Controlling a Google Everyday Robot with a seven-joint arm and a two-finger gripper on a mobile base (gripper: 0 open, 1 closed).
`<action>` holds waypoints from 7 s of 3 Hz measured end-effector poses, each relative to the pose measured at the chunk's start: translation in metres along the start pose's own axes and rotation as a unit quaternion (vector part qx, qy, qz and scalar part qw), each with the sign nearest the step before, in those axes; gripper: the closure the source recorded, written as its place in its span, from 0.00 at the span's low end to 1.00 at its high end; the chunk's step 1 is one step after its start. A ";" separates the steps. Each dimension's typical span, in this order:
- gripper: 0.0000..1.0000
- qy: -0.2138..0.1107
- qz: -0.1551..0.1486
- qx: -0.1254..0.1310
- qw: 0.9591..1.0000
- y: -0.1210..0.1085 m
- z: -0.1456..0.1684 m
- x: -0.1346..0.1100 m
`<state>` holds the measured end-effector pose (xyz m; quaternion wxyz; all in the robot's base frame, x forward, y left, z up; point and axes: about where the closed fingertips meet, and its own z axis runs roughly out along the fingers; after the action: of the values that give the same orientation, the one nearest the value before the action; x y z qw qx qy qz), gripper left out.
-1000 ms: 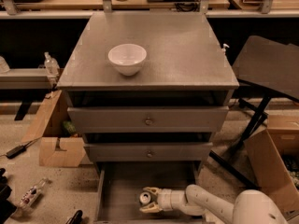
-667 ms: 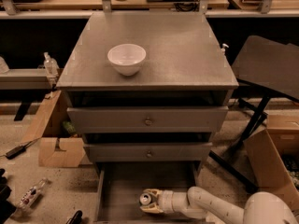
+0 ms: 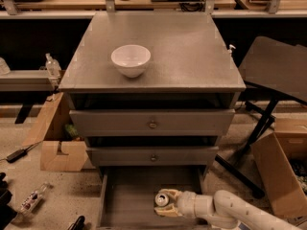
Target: Pick green can from bottom drawer and place on counter
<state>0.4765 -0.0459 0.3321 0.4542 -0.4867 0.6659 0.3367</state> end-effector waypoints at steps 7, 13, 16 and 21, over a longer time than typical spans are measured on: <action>1.00 -0.036 0.037 0.098 0.994 -0.016 -0.216 -0.434; 1.00 -0.035 -0.048 0.216 0.975 -0.242 -0.263 -0.738; 1.00 -0.054 0.015 0.240 0.969 -0.343 -0.230 -0.702; 1.00 0.009 0.127 0.356 0.926 -0.468 -0.224 -0.541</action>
Offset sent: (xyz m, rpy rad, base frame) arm -0.0730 -0.0692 0.3684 -0.0103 0.0417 0.0053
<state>0.9224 -0.2001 0.9142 0.5451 -0.2074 0.8022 0.1281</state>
